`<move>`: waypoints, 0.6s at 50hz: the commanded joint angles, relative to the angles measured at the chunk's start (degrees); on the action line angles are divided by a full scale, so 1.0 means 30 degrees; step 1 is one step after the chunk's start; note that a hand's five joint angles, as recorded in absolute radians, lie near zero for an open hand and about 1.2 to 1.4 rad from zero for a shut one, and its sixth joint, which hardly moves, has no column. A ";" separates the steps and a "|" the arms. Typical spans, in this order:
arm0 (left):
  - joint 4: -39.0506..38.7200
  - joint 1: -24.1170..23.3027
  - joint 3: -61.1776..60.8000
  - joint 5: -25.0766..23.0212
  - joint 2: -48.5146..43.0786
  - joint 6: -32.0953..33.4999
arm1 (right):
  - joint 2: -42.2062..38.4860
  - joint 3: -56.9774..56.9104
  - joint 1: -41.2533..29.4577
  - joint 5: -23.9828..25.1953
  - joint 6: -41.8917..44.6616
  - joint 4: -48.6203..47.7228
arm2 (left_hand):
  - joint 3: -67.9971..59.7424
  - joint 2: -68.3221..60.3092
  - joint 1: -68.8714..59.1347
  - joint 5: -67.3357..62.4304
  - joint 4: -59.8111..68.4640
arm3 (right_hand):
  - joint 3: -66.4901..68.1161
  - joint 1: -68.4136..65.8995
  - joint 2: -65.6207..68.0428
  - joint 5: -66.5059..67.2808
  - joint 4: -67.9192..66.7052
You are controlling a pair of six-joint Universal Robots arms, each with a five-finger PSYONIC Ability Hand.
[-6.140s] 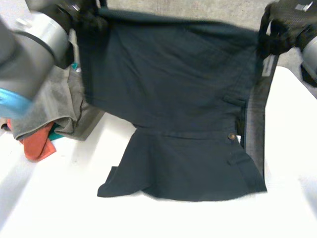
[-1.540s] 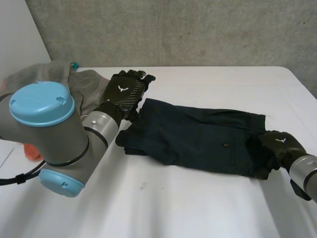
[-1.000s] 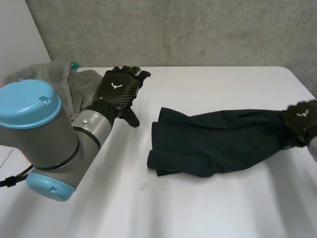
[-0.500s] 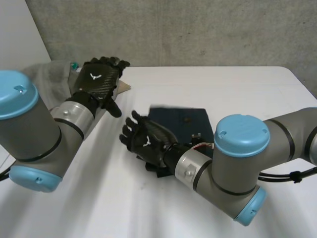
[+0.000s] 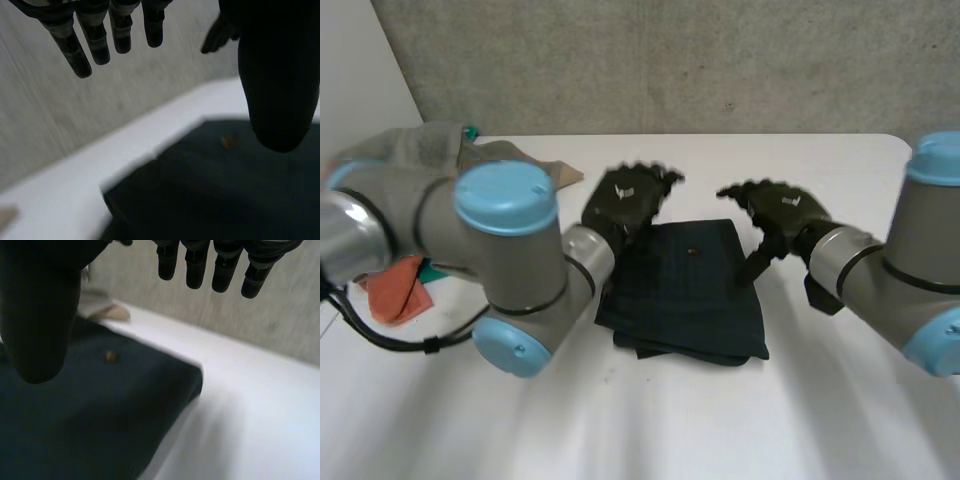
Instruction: Fold the laundry.
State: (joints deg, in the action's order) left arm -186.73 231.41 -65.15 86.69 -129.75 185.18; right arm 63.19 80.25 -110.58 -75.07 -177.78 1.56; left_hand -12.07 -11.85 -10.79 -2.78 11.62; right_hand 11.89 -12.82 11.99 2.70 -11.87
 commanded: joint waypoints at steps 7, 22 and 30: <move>0.3152 0.0178 0.0183 0.2302 -0.2395 0.2578 | -0.4334 -0.0998 -0.0113 -0.0113 0.2918 0.0360 | 0.0227 0.0153 -0.0202 0.0462 -0.0077 | -0.0631 0.0939 -0.0665 -0.0899 0.0622; 0.2918 0.0031 0.0124 0.1105 0.1851 0.2403 | 0.1871 0.2367 0.0268 -0.2718 0.3976 -0.2245 | 0.0676 0.0602 0.0247 0.0911 -0.0526 | -0.0631 0.0939 -0.0665 -0.0899 0.0622; 0.3006 0.0792 0.0739 -0.3637 0.3523 0.2170 | 0.3224 0.5502 0.1674 -0.3132 0.3714 -0.2570 | 0.0563 0.0490 0.0134 0.0799 -0.0413 | -0.0631 0.0939 -0.0665 -0.0899 0.0622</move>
State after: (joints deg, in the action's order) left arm -178.06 232.04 -64.49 86.47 -122.19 192.33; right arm 71.08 90.29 -108.24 -84.51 -165.82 -5.79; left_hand -12.06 -11.11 -10.79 -2.76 11.62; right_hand 11.08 -12.82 11.21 2.68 -11.87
